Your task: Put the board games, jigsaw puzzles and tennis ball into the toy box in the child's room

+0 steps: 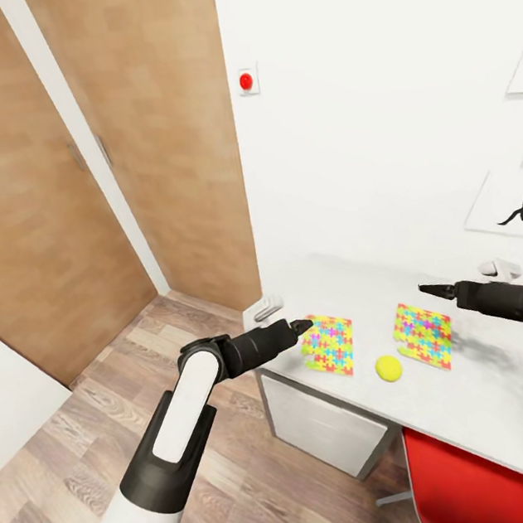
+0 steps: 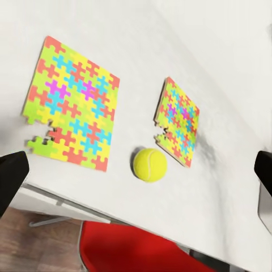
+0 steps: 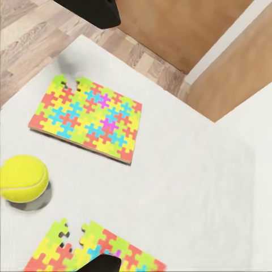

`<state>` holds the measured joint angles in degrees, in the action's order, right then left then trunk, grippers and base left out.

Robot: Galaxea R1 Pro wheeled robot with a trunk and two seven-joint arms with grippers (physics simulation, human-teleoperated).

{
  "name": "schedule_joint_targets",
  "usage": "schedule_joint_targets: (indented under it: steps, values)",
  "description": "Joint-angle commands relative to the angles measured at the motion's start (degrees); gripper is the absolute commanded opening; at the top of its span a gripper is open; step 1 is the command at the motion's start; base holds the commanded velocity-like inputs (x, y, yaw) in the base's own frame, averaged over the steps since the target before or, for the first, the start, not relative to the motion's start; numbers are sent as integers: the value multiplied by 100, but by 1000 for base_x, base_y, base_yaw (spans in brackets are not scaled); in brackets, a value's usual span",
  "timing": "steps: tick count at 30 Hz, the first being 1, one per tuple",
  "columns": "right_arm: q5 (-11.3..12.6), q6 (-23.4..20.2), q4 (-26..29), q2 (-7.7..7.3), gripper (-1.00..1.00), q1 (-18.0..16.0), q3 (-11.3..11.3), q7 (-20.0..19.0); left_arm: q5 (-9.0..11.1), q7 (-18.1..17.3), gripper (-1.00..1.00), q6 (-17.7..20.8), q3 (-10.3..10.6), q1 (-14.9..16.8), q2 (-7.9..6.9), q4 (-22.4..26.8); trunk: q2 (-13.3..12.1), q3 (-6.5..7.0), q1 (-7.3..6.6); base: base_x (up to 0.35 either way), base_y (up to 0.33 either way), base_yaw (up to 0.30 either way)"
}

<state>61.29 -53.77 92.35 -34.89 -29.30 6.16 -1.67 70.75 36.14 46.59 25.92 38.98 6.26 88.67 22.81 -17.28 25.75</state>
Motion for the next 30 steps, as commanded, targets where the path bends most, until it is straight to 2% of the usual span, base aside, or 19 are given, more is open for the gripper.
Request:
schedule_joint_targets:
  steps: [1, 4, 5, 10, 14, 30]
  values:
    - [-10, -26, 2, -2, 100, -2, 6, -18, 56, 60, 100, 4, 1, 6, 2, 4, 11, -2, 4, 0, 0, 110]
    - [-216, 92, 2, -18, 100, 244, 20, -16, 26, 82, 100, -43, 1, -43, -12, -23, 11, 25, 4, 0, 0, 103]
    - [-216, 92, 2, -18, 100, 244, 20, -16, 26, 82, 100, -43, 1, -43, -12, -23, 11, 33, 4, 0, 0, 101]
    - [-528, 435, 2, -36, 100, 793, 37, -26, -263, 102, 100, -97, 1, -236, -18, -42, 11, 78, 4, 0, 0, 96]
    - [-631, 632, 2, -61, 100, 1014, 90, -29, -412, 106, 100, -110, 1, -356, -15, -47, 11, 113, 4, 0, 0, 93]
    - [-864, 818, 2, -83, 100, 1329, 182, -24, -594, 132, 100, -148, 1, -742, -26, -54, 11, 254, 4, 0, 0, 91]
